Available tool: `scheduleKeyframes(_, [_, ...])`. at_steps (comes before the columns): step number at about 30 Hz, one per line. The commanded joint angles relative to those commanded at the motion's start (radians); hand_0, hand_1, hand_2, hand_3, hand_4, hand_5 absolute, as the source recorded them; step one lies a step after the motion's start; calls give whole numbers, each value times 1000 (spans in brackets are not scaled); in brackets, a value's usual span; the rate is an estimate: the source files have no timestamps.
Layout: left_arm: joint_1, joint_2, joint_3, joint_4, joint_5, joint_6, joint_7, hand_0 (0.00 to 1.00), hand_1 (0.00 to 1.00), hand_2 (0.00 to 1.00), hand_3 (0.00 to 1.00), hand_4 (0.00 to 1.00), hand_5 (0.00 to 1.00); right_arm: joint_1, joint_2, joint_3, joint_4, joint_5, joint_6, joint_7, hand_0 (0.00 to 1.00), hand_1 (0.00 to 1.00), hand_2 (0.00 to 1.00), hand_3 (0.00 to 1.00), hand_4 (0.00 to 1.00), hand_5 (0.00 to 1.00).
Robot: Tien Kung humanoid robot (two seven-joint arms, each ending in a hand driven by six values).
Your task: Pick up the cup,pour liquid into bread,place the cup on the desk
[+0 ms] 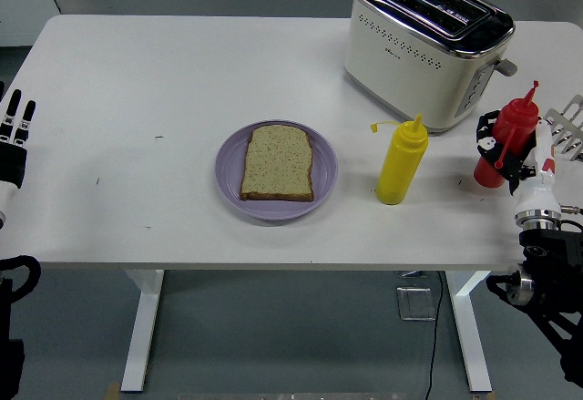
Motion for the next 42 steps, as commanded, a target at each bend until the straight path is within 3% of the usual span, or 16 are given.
scheduleKeyframes(23, [-3, 0, -3, 0, 0, 0, -1, 792, 744, 745, 705, 517, 998, -15, -5, -52, 29, 23, -2, 0, 274, 270, 339, 377, 400, 70])
scheduleKeyframes(42, [-4, 0, -5, 0, 0, 0, -1, 785, 735, 738, 693, 513, 984, -6, 6, -73, 4, 31, 4, 0, 274, 269, 340, 377, 415, 80])
